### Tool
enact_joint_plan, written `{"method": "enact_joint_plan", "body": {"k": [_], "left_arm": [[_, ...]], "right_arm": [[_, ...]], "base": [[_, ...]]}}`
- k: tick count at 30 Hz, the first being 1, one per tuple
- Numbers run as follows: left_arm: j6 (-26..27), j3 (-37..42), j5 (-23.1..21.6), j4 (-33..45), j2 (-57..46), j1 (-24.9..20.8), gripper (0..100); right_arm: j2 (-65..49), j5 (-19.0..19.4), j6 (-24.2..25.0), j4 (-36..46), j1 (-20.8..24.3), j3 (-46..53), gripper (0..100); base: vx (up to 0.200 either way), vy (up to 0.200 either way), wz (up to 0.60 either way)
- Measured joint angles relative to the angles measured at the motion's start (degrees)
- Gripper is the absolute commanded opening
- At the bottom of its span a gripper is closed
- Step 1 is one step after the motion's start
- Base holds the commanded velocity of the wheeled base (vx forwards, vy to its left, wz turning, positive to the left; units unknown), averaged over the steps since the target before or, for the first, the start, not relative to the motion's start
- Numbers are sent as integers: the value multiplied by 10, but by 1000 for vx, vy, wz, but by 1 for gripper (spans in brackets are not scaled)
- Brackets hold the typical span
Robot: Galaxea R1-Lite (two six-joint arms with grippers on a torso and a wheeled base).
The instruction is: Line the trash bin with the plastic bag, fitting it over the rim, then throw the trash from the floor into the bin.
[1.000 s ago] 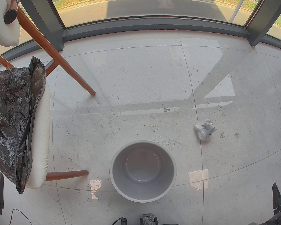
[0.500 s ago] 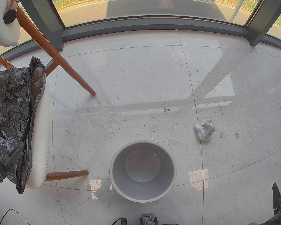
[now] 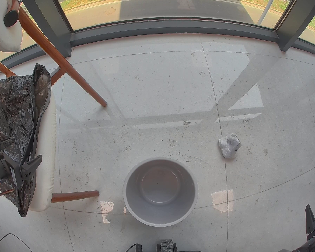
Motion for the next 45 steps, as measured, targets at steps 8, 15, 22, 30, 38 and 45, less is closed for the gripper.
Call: {"method": "enact_joint_plan", "body": {"k": [8, 15, 22, 30, 38, 45], "left_arm": [[8, -7, 1, -3, 39, 0, 100], [14, -8, -3, -2, 58, 0, 0], [30, -3, -6, -2, 65, 0, 0], [3, -6, -24, 10, 67, -17, 0], [-135, -6, -50, 80, 31, -73, 0], [-180, -10, -71, 151, -34, -182, 0]], "right_arm": [[0, 0, -1, 0, 0, 0, 100], [0, 0, -1, 0, 0, 0, 100], [0, 0, -2, 0, 0, 0, 100], [0, 0, -2, 0, 0, 0, 100], [0, 0, -1, 0, 0, 0, 100], [0, 0, 0, 0, 0, 0, 100]], "base": [[0, 0, 0], [0, 0, 0], [0, 0, 0], [0, 0, 0], [0, 0, 0], [0, 0, 0]]}}
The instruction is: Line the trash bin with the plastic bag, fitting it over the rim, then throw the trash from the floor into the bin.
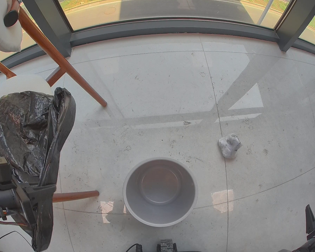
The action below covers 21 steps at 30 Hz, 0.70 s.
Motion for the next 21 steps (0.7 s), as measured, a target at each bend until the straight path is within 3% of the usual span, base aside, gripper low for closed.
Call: {"method": "enact_joint_plan", "body": {"k": [9, 14, 21], "left_arm": [[-15, -7, -29, 0, -44, -170, 0], [-32, -16, -61, -54, -34, -234, 0], [-84, -26, -72, -107, -3, -318, 0]], "right_arm": [[0, 0, 0, 0, 0, 0, 100], [0, 0, 0, 0, 0, 0, 100], [0, 0, 0, 0, 1, 0, 100]], "base": [[0, 0, 0], [0, 0, 0], [0, 0, 0]]}}
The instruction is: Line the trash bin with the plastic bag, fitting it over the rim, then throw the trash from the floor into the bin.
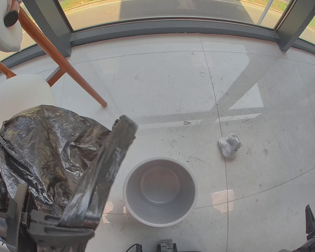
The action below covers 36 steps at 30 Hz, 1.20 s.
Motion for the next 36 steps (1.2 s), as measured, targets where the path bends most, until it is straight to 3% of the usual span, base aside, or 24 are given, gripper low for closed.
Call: {"method": "enact_joint_plan", "body": {"k": [4, 13, 22, 36], "left_arm": [[-13, -16, -1, -8, 31, -44, 0], [-17, -62, -1, -22, 124, -92, 0], [-18, -137, -6, -29, 225, -131, 0], [-20, -161, -1, -25, 292, -179, 0]], "right_arm": [[0, 0, 0, 0, 0, 0, 100], [0, 0, 0, 0, 0, 0, 100], [0, 0, 0, 0, -1, 0, 100], [0, 0, 1, 0, -1, 0, 100]], "base": [[0, 0, 0], [0, 0, 0], [0, 0, 0], [0, 0, 0]]}}
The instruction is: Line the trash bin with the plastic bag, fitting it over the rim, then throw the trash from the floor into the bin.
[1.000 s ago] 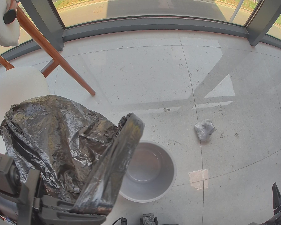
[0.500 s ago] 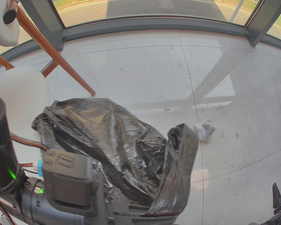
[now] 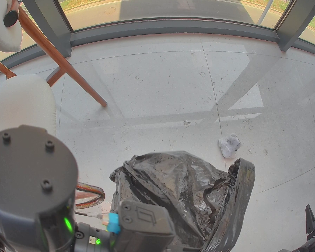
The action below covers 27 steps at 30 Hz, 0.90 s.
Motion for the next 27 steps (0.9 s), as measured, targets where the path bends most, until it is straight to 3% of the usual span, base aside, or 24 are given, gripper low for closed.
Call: {"method": "enact_joint_plan", "body": {"k": [15, 27], "left_arm": [[2, 18, -2, -9, 15, 1, 0], [-1, 5, -3, -138, 84, 1, 0]], "right_arm": [[0, 0, 0, 0, 0, 0, 100], [0, 0, 0, 0, 0, 0, 100]], "base": [[0, 0, 0], [0, 0, 0]]}}
